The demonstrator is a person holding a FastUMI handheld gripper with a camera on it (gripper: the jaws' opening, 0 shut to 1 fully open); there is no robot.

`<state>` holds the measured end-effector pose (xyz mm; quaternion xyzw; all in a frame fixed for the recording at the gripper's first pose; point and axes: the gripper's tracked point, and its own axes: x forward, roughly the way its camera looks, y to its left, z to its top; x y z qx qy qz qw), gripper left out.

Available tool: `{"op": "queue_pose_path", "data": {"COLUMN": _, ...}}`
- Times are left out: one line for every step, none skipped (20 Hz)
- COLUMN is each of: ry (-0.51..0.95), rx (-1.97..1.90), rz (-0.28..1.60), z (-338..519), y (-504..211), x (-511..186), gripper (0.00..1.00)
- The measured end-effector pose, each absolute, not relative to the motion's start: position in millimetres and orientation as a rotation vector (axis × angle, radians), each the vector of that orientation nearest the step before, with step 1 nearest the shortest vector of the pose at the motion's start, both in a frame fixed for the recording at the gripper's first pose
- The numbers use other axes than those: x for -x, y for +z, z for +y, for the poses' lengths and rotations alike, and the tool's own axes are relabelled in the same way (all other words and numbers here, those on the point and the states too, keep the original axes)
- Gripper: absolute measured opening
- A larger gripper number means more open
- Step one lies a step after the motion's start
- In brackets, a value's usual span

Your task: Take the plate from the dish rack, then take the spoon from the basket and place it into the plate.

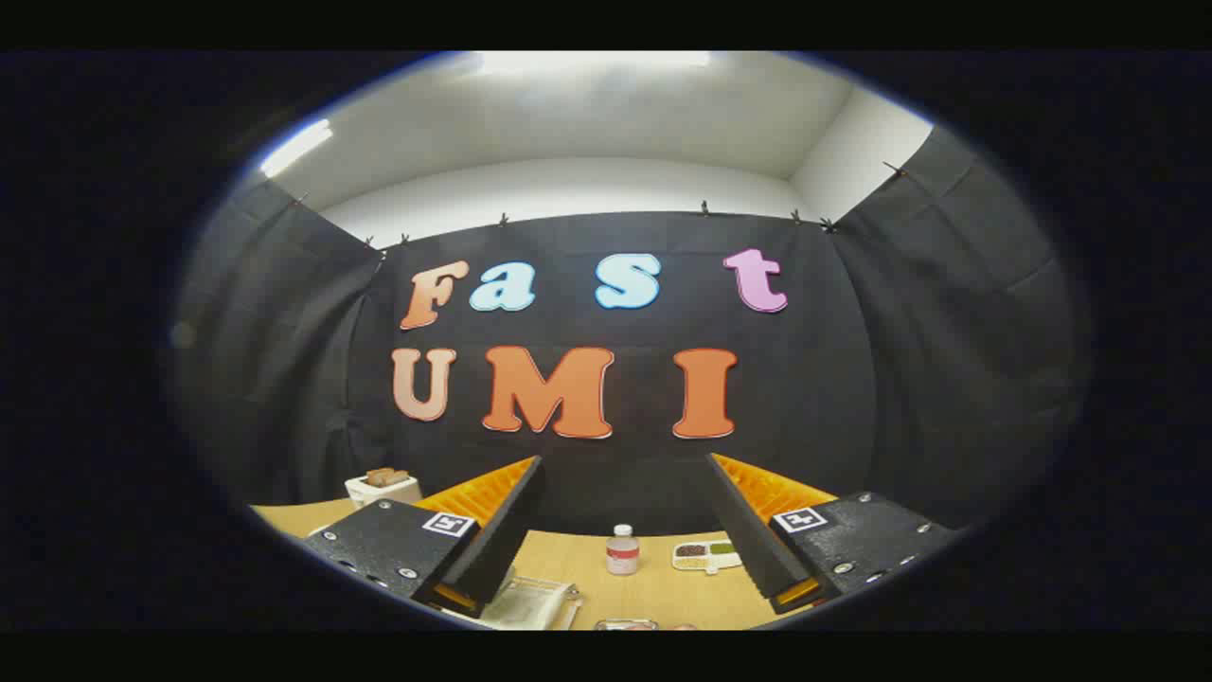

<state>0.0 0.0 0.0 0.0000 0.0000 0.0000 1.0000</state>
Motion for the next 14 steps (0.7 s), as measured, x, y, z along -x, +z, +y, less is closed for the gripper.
{"op": "queue_pose_path", "data": {"ry": 0.002, "rx": 0.0, "rz": 0.004, "z": 4, "y": 3, "x": 1, "gripper": 0.98}}
{"op": "queue_pose_path", "data": {"ry": 0.007, "rx": 0.002, "rz": -0.001, "z": 11, "y": 8, "x": 2, "gripper": 0.98}}
{"op": "queue_pose_path", "data": {"ry": 0.014, "rx": 0.008, "rz": -0.003, "z": 16, "y": 13, "x": 2, "gripper": 0.98}}
{"op": "queue_pose_path", "data": {"ry": 0.02, "rx": 0.006, "rz": -0.006, "z": 21, "y": 17, "x": 3, "gripper": 0.98}}
{"op": "queue_pose_path", "data": {"ry": 0.029, "rx": 0.001, "rz": -0.004, "z": 28, "y": 19, "x": 3, "gripper": 0.98}}
{"op": "queue_pose_path", "data": {"ry": 0.037, "rx": -0.009, "rz": -0.002, "z": 33, "y": 20, "x": 3, "gripper": 0.98}}
{"op": "queue_pose_path", "data": {"ry": 0.045, "rx": -0.018, "rz": 0.003, "z": 39, "y": 23, "x": 3, "gripper": 0.98}}
{"op": "queue_pose_path", "data": {"ry": 0.049, "rx": -0.025, "rz": 0.006, "z": 44, "y": 25, "x": 2, "gripper": 0.98}}
{"op": "queue_pose_path", "data": {"ry": 0.053, "rx": -0.026, "rz": 0.003, "z": 48, "y": 28, "x": 1, "gripper": 0.99}}
{"op": "queue_pose_path", "data": {"ry": 0.052, "rx": -0.024, "rz": -0.001, "z": 50, "y": 30, "x": 0, "gripper": 0.99}}
{"op": "queue_pose_path", "data": {"ry": 0.049, "rx": -0.023, "rz": -0.006, "z": 52, "y": 32, "x": -2, "gripper": 0.98}}
{"op": "queue_pose_path", "data": {"ry": 0.049, "rx": -0.025, "rz": -0.004, "z": 54, "y": 32, "x": -2, "gripper": 0.98}}
{"op": "queue_pose_path", "data": {"ry": 0.053, "rx": -0.035, "rz": 0.0, "z": 58, "y": 32, "x": -3, "gripper": 0.98}}
{"op": "queue_pose_path", "data": {"ry": 0.06, "rx": -0.042, "rz": 0.012, "z": 61, "y": 31, "x": -4, "gripper": 0.98}}
